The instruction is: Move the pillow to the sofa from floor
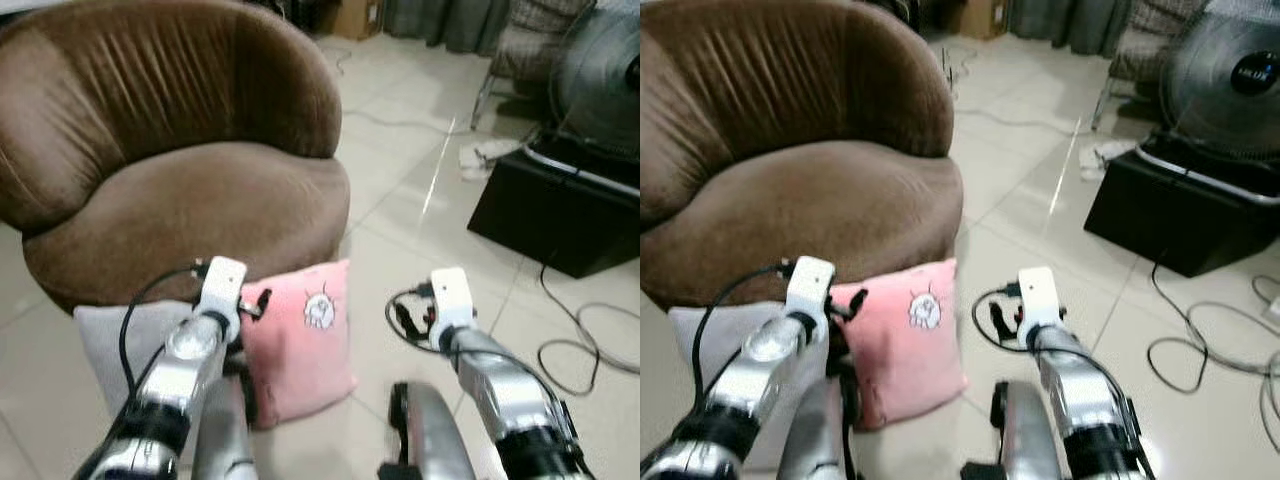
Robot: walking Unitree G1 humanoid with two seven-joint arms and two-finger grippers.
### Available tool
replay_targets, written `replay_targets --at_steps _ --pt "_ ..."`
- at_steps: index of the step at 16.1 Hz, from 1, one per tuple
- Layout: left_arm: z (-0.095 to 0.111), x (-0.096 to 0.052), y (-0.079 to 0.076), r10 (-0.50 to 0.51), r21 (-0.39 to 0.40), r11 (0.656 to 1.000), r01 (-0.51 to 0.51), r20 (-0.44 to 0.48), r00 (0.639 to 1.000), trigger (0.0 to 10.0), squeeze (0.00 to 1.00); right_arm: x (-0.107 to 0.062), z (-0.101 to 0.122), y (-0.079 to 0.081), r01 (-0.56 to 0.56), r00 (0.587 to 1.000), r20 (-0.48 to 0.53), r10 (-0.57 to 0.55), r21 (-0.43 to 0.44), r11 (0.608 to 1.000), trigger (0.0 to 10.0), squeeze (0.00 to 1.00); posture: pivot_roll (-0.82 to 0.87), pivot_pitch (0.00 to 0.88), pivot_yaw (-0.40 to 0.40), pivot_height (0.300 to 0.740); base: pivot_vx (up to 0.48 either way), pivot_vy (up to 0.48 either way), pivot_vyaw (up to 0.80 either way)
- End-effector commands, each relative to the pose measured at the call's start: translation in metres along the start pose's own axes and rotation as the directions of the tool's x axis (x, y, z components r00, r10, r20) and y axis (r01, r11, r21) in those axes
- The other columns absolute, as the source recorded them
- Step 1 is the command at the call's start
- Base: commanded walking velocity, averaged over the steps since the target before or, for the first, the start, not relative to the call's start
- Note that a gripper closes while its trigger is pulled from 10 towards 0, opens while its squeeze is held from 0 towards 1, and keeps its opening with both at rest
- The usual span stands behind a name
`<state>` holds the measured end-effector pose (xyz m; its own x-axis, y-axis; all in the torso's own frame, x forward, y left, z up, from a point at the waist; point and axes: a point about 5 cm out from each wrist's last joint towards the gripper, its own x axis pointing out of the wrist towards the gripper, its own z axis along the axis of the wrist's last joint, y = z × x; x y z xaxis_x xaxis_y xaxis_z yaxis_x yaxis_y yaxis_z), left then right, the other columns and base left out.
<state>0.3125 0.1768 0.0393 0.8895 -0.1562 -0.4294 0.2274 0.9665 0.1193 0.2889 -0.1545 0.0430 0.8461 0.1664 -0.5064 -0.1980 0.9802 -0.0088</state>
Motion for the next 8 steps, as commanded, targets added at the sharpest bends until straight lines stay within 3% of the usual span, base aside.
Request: replay_targets --at_steps 1,4,8 --pt "0.001 0.006 0.007 0.025 -0.027 0.999 -0.026 -0.04 0.999 10.0 1.0 0.001 0.011 0.001 -0.023 1.0 0.016 0.023 -0.033 0.999 10.0 0.0 -0.06 0.0 -0.03 0.531 0.0 0.0 0.0" --pt "0.003 0.012 0.009 0.039 -0.003 0.999 -0.04 -0.063 0.997 10.0 1.0 0.0 0.016 -0.003 -0.024 0.999 0.027 0.026 -0.045 0.999 10.0 0.0 -0.08 0.0 -0.029 0.531 0.0 0.0 0.0" --pt "0.012 0.021 0.01 0.1 -0.009 0.995 -0.101 -0.095 0.99 10.0 1.0 -0.016 0.017 -0.007 -0.073 0.997 0.025 0.076 -0.09 0.993 10.0 0.0 -0.15 0.016 -0.058 0.531 0.0 0.0 0.0"
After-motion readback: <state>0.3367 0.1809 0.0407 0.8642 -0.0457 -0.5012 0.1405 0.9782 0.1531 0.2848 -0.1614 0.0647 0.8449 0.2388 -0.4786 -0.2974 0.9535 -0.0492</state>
